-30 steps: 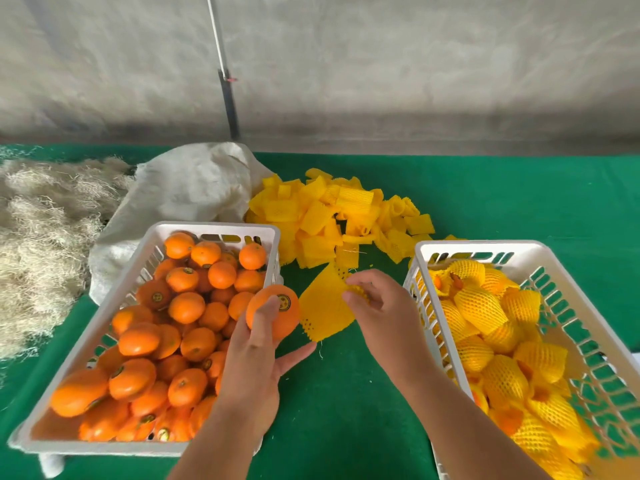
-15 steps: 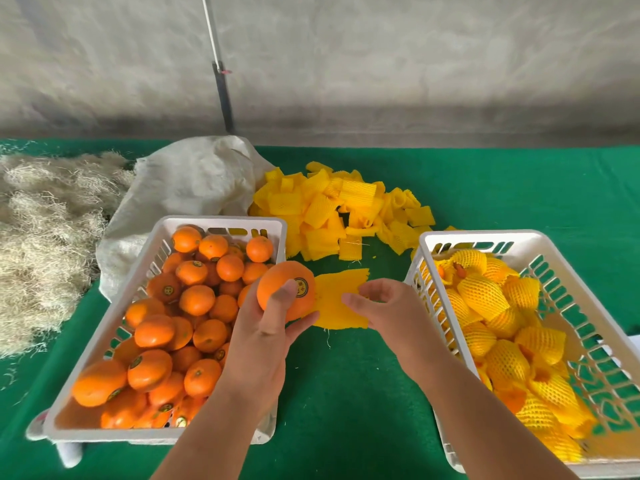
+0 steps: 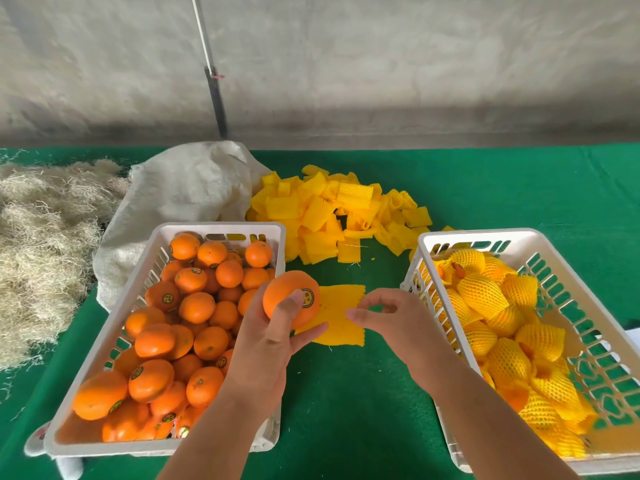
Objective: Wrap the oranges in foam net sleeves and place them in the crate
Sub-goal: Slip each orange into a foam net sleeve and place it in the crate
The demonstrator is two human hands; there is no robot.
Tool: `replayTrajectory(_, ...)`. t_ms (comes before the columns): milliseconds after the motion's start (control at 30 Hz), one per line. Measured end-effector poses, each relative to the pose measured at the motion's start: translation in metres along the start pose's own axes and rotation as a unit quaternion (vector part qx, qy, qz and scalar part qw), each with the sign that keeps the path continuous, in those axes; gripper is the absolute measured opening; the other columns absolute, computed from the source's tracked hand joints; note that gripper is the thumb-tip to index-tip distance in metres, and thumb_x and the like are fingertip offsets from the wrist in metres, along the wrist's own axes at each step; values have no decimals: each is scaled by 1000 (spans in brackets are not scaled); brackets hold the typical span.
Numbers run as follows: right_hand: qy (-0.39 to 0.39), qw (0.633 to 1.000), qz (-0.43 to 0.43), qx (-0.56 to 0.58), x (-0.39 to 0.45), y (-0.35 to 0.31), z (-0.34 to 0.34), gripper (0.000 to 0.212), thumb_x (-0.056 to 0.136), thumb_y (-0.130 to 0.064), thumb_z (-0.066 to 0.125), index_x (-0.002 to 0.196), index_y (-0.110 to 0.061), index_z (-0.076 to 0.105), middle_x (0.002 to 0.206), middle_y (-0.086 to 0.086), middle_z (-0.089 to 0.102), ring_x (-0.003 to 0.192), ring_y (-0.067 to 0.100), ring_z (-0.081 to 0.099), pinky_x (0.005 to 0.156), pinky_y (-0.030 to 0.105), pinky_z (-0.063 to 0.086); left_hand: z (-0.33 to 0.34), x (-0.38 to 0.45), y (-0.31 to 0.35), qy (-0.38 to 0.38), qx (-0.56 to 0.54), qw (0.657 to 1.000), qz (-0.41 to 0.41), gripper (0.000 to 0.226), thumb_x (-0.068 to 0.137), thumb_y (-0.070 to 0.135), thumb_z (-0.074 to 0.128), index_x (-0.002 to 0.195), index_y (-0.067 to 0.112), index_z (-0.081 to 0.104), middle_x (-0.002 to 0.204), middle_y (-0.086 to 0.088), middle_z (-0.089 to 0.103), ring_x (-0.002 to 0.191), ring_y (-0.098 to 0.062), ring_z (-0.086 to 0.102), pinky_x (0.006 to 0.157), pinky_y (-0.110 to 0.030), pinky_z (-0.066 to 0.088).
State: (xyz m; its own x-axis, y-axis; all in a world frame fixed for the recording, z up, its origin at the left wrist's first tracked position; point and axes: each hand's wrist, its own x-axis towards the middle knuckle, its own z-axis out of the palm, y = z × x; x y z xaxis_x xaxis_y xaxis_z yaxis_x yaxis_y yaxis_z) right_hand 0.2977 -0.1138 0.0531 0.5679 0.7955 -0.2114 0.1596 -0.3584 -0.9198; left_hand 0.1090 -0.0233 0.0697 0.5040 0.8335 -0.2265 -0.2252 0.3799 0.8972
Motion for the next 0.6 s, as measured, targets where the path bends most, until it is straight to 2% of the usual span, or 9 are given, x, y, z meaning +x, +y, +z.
replayTrajectory(33,4,1000,-8,2,0,1,-2,18,75,-52,89,78,-39,77,57,-22,55,53,-1,47,64,29,37,0,0,-1,1,2,1000,2,58,74,55,83,128,37,70,128,-1,73,123,-27,69,87,-44,64)
replayTrajectory(133,-7,1000,-14,17,-1,0,-5,16,76,-47,90,78,-37,78,71,-18,71,63,-4,62,71,29,45,0,1,-3,5,4,1000,4,63,73,57,83,130,34,68,126,2,73,121,-24,70,87,-43,64)
replayTrajectory(233,-25,999,10,45,-2,2,-3,13,80,-42,90,82,-36,79,85,-8,79,78,6,74,86,37,60,0,0,-3,7,-15,1000,1,59,76,53,82,129,32,69,129,-1,74,121,-25,71,87,-42,64)
replayTrajectory(300,-38,996,18,74,-4,4,-3,14,79,-38,91,86,-35,80,91,-5,81,85,12,77,95,41,61,-1,0,-1,5,-35,999,-5,60,77,51,80,131,29,67,132,-2,73,122,-26,70,87,-42,64)
replayTrajectory(367,-45,994,15,94,-6,4,-3,21,75,-42,93,91,-34,81,94,-4,81,89,14,78,96,41,61,-3,0,0,0,-52,999,-11,66,79,51,79,137,25,62,135,-4,72,124,-28,69,88,-42,63)
replayTrajectory(467,-44,996,-4,79,-9,2,-6,33,67,-55,93,92,-36,82,93,-6,81,89,11,77,88,30,59,-5,-2,2,-13,-63,998,-18,68,80,50,78,140,23,59,137,-7,70,126,-30,68,89,-43,63)
replayTrajectory(533,-46,997,-18,59,-12,-1,-10,39,66,-61,91,93,-34,83,93,-13,81,89,3,76,81,18,52,-5,-3,3,-19,-55,998,-16,68,80,50,78,140,23,60,137,-7,71,126,-30,69,90,-43,63)
replayTrajectory(600,-62,996,-32,53,-15,-3,-13,43,62,-68,90,93,-40,81,97,-21,80,94,-5,74,78,8,50,-4,-5,2,-29,-46,998,-13,68,81,51,77,140,22,60,136,-8,71,125,-31,69,90,-44,63)
